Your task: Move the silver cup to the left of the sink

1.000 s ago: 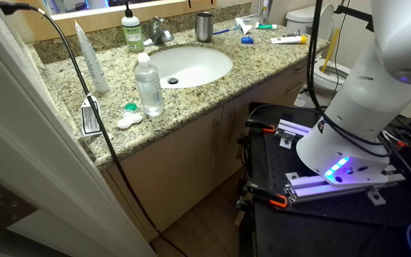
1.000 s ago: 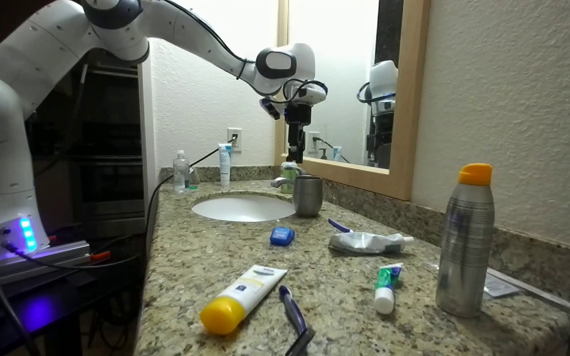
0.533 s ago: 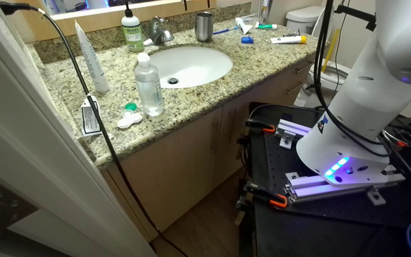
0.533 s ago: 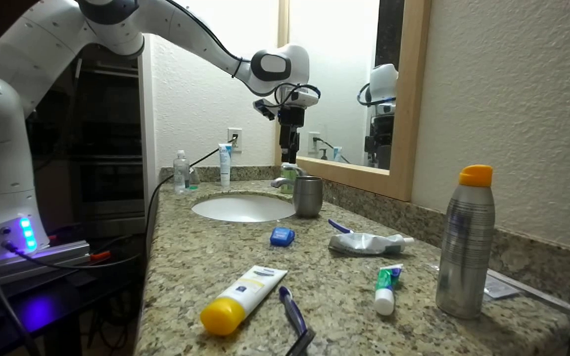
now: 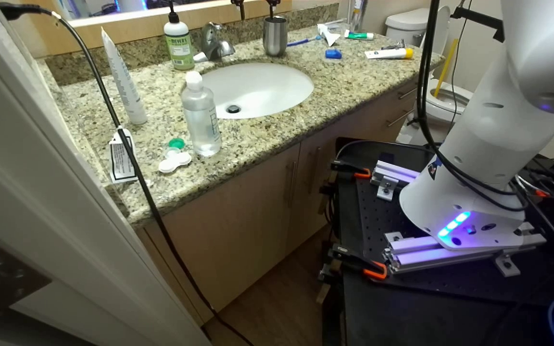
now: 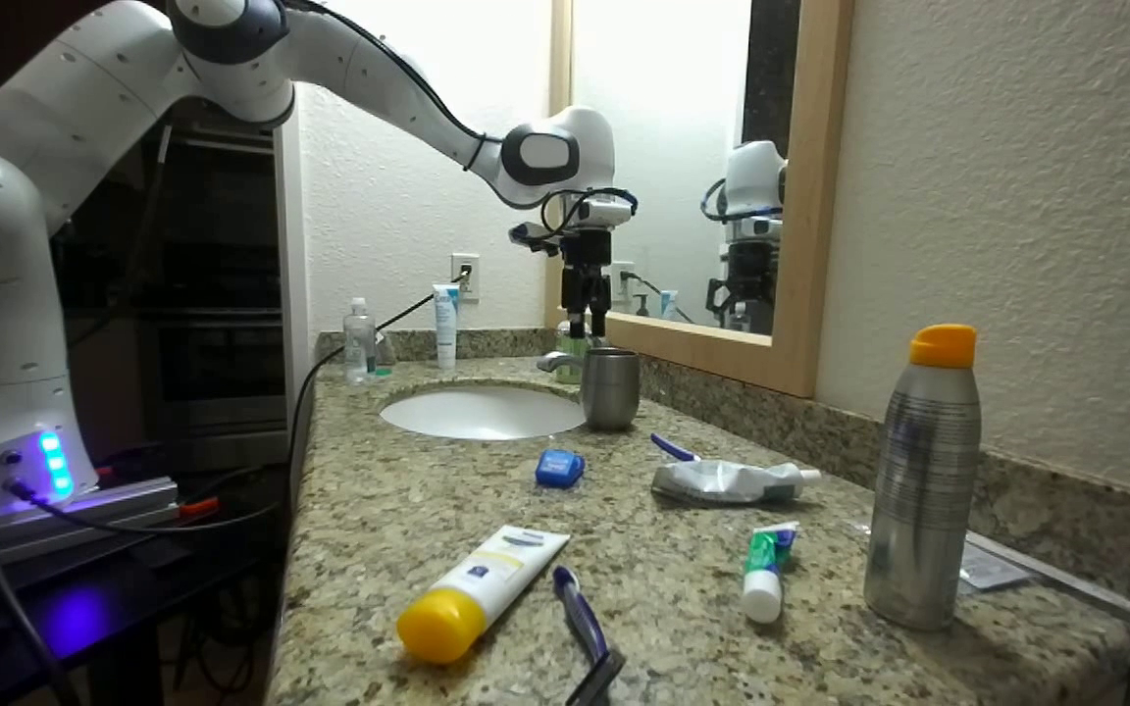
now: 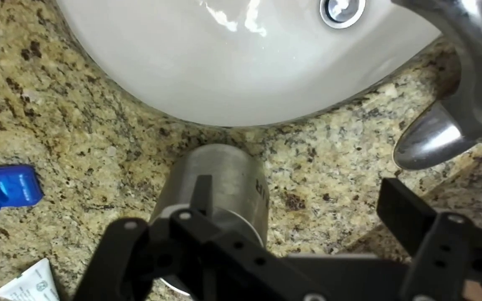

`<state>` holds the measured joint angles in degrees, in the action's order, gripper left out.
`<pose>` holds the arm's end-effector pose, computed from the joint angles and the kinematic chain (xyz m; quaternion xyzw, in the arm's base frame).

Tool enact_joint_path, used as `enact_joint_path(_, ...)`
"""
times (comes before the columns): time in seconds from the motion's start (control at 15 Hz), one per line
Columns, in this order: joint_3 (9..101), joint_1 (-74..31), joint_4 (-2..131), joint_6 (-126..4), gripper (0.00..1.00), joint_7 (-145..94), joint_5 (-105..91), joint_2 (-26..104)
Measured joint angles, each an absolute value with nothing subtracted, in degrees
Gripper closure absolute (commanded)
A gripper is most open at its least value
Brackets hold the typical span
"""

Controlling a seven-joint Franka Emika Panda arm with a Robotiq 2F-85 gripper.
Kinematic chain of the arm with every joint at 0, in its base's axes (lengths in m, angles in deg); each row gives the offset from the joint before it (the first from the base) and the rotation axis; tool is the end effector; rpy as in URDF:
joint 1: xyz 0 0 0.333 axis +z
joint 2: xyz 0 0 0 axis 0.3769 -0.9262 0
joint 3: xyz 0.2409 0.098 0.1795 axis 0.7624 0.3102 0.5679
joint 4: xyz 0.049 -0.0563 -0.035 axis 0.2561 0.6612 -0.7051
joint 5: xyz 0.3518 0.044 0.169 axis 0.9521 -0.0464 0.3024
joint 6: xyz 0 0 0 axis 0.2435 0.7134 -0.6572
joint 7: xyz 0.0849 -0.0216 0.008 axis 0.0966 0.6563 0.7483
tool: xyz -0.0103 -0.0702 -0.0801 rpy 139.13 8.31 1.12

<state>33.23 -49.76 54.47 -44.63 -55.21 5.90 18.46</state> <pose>0.4827 -0.5299 0.3435 0.7195 -0.6922 0.0102 0.0557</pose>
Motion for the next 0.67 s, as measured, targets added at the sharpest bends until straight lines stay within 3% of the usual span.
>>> enact_joint_path(0.67,32.3,-51.1,49.9,-43.7,0.0,-60.3,4.5,18.3)
